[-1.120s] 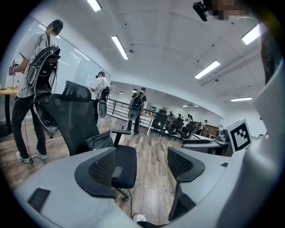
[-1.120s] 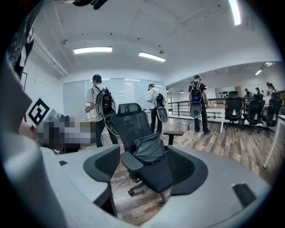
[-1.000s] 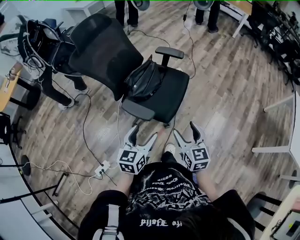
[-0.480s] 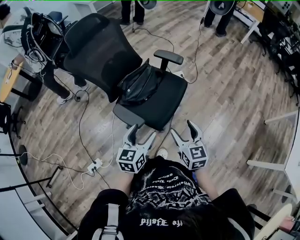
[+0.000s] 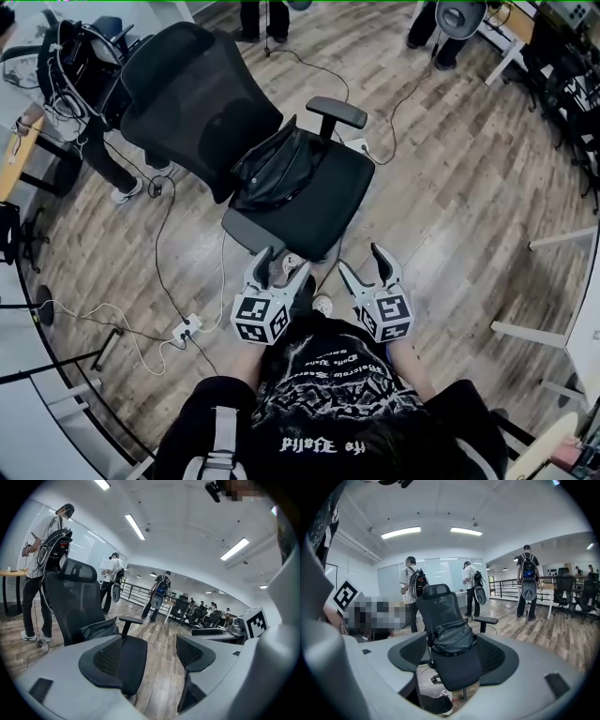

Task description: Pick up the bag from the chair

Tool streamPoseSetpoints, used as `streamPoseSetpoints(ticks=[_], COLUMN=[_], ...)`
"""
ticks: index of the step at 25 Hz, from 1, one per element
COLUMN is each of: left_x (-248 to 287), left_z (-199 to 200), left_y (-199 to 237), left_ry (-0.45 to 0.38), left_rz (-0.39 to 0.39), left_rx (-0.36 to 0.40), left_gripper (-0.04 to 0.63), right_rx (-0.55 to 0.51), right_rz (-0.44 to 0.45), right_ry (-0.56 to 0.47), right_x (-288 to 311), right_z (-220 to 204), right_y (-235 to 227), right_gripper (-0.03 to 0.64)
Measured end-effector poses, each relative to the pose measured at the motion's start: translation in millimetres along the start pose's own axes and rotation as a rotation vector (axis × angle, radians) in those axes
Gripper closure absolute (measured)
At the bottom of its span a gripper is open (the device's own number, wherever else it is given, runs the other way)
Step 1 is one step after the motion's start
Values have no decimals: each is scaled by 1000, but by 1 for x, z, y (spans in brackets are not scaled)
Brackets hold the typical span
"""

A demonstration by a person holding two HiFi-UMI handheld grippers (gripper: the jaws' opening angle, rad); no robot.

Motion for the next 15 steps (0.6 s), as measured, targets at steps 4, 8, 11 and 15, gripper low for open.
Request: streamPoseSetpoints(ticks=[4,8,11,15], left_x=[17,41,64,93], left_z=[5,21,38,61], left_y=[20,41,57,77], left_ry=[12,18,10,28], left_rz=[10,11,10,-3], left_rx=[-11,-20,-28,-21], left_gripper=[225,225,225,225], right_rx=[-5,-12,-20,-11], right_rz=[-5,-6,11,31], right_ry=[13,35,50,51], right_x=[21,49,77,119], right_z=[4,15,26,43], right_y=[-8,-19,-29,-38], right_gripper=[276,276,276,276])
Point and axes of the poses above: the fingertips, and each gripper's own axes: x forward along the fingers, y to its left, z out of its top, the point moved 4 cm from there along -x, backward along the fingers, and after that the axes turned 6 degrees about -x, right-handed, at the moved point
